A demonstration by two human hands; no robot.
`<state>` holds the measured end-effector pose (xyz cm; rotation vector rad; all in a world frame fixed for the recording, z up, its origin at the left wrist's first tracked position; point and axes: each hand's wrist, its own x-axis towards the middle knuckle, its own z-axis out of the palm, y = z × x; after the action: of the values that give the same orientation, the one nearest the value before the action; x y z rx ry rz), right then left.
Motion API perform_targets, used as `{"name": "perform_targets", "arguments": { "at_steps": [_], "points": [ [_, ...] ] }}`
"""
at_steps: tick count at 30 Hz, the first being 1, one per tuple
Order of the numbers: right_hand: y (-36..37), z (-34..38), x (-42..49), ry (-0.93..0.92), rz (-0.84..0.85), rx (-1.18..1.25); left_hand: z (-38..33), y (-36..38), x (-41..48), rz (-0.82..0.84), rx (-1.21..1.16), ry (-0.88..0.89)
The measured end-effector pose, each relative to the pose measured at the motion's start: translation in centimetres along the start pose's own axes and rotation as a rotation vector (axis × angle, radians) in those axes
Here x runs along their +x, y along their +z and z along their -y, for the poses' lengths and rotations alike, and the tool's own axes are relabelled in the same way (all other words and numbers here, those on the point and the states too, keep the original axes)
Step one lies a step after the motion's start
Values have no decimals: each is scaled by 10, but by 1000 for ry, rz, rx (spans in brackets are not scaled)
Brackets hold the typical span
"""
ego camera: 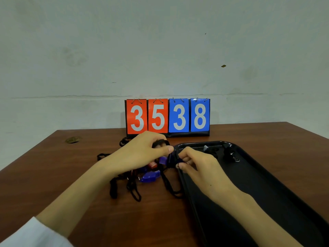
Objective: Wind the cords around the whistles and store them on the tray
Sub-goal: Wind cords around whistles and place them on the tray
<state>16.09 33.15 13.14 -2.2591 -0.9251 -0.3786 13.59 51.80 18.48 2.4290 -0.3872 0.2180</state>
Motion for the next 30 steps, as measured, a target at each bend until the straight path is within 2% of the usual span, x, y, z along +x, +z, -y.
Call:
{"name": "perform_targets", "arguments": {
  "at_steps": [5, 8, 16, 19, 22, 26, 30],
  "points": [
    [1, 7, -2, -34, 115, 68, 3, -3, 1, -42, -39, -6],
    [0, 13, -2, -28, 116, 153, 8, -5, 3, -79, -77, -51],
    [-3, 13, -2, 27, 5, 327, 19, 5, 8, -110, -117, -178],
    [-3, 13, -2, 49, -48, 327, 19, 14, 9, -54, -38, -212],
    [-4, 15, -2, 67, -117, 376, 15, 26, 5, 19, -56, -225],
    [-4, 12, 1, 146, -242, 400, 13, 39, 1, 20, -53, -161],
    [-3, 4, 3, 227, -352, 351, 9, 47, -3, -13, 99, -133]
  ]
}}
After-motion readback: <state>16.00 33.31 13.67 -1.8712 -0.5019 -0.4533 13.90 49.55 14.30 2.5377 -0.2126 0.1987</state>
